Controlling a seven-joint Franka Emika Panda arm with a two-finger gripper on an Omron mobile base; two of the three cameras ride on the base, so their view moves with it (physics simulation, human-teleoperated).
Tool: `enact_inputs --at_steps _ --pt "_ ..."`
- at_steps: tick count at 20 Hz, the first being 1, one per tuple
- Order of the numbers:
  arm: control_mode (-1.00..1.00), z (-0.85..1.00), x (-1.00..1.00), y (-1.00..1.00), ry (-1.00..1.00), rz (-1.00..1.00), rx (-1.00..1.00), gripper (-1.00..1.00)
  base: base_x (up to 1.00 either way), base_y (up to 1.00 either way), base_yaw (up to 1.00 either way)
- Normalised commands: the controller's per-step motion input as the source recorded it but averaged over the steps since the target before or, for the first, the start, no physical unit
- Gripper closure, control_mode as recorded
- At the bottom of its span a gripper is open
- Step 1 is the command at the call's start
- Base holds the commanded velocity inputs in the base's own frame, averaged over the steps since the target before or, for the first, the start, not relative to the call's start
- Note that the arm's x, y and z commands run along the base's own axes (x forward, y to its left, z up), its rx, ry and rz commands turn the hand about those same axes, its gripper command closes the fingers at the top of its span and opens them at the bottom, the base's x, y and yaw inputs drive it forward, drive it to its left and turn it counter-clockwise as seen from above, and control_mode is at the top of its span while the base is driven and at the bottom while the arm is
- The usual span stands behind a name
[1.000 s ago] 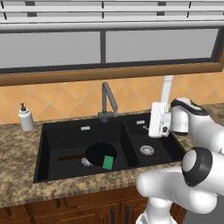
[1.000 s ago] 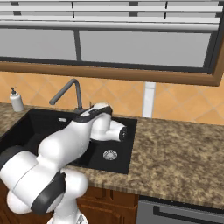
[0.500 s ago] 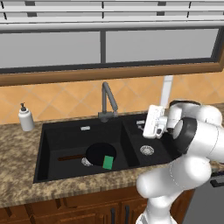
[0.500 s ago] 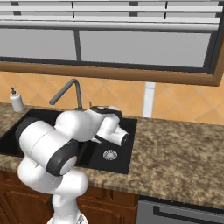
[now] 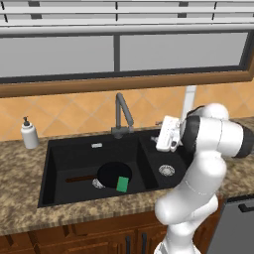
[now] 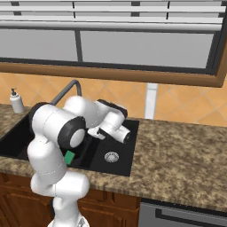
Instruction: Pick the pan and sponge and place them into the sink. Then turn on the water.
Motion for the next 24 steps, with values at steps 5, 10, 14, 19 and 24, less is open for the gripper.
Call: enact_inputs --at_steps 5,10,14,19,24 --pt "-1.00 0.00 0.46 0.32 0.09 0.00 0.00 -1.00 0.00 0.00 0.00" --pt "-1.00 -0.05 0.37 0.14 0.06 0.00 0.00 -1.00 0.00 0.00 0.00" --pt "-1.00 -0.22 0.26 0.00 0.04 0.00 0.00 -1.00 0.00 0.00 0.00" --pt "-1.00 -0.43 0.14 0.01 0.07 0.00 0.00 -1.00 0.00 0.00 0.00" --pt "-1.00 -0.19 0.10 0.01 0.04 0.00 0.01 -1.00 0.00 0.00 0.00"
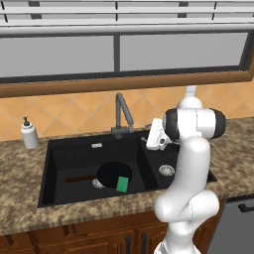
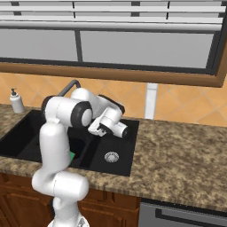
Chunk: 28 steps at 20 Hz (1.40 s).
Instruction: Pick the pan and sponge and place them into the sink. Then turn on the water.
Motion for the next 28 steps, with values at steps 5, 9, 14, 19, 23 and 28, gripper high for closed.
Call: enact_inputs --at_steps 5,9,14,19,23,28 --pt "-1.00 0.00 0.10 0.09 0.08 0.00 0.07 -1.00 0.00 0.00 0.00" --pt "-1.00 0.00 0.23 0.21 0.14 -0.03 0.02 -1.00 0.00 0.00 0.00" --pt "-1.00 0.00 0.23 0.22 0.09 -0.03 0.00 -1.00 0.00 0.00 0.00" --pt "-1.00 0.00 0.21 0.13 0.01 -0.04 0.00 -1.00 0.00 0.00 0.00" --pt "-1.00 0.00 0.31 0.03 0.00 -0.03 0.00 -1.00 0.00 0.00 0.00" --pt "-1.00 0.00 0.37 0.00 0.00 -0.03 0.03 -1.00 0.00 0.00 0.00"
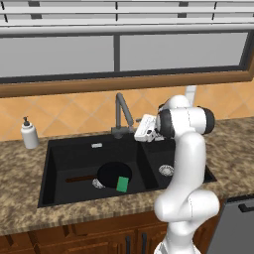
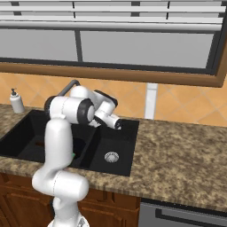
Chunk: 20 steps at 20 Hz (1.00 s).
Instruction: Pick the pan and sponge and place them into the sink. Then turn on the water.
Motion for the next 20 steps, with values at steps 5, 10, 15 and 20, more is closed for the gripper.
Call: enact_inputs --at_steps 5,10,15,20 --pt "-1.00 0.00 0.21 0.00 0.00 -0.02 0.05 -1.00 0.00 0.00 0.00" --pt "-1.00 0.00 0.27 0.00 0.00 -0.02 0.05 -1.00 0.00 0.00 0.00" --pt "-1.00 0.00 0.24 0.00 0.00 -0.02 0.03 -1.00 0.00 0.00 0.00" --pt "-1.00 0.00 0.34 0.06 0.01 -0.02 0.01 -1.00 0.00 0.00 0.00"
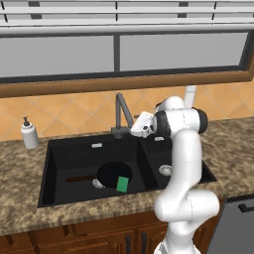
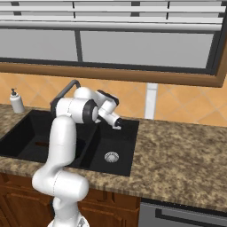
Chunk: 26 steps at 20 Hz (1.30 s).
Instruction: Pick the pan and sponge and place them into the sink. Then turn on the water.
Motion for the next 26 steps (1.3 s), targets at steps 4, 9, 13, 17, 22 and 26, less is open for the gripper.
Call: enact_inputs --at_steps 4,9,13,17,22,26 --pt "-1.00 0.00 0.11 0.16 0.00 -0.02 0.00 -1.00 0.00 0.00 0.00" --pt "-1.00 0.00 0.08 0.14 0.00 -0.02 0.01 -1.00 0.00 0.00 0.00" --pt "-1.00 0.00 0.21 0.04 0.00 -0.04 0.02 -1.00 0.00 0.00 0.00" --pt "-1.00 0.00 0.29 0.00 0.00 -0.03 0.04 1.00 0.00 0.00 0.00" --pt "-1.00 0.00 0.15 -0.17 -0.01 -0.01 0.13 1.00 0.00 0.00 0.00" --pt "-1.00 0.00 0.02 -0.47 -0.08 -0.01 0.20 1.00 0.00 0.00 0.00"
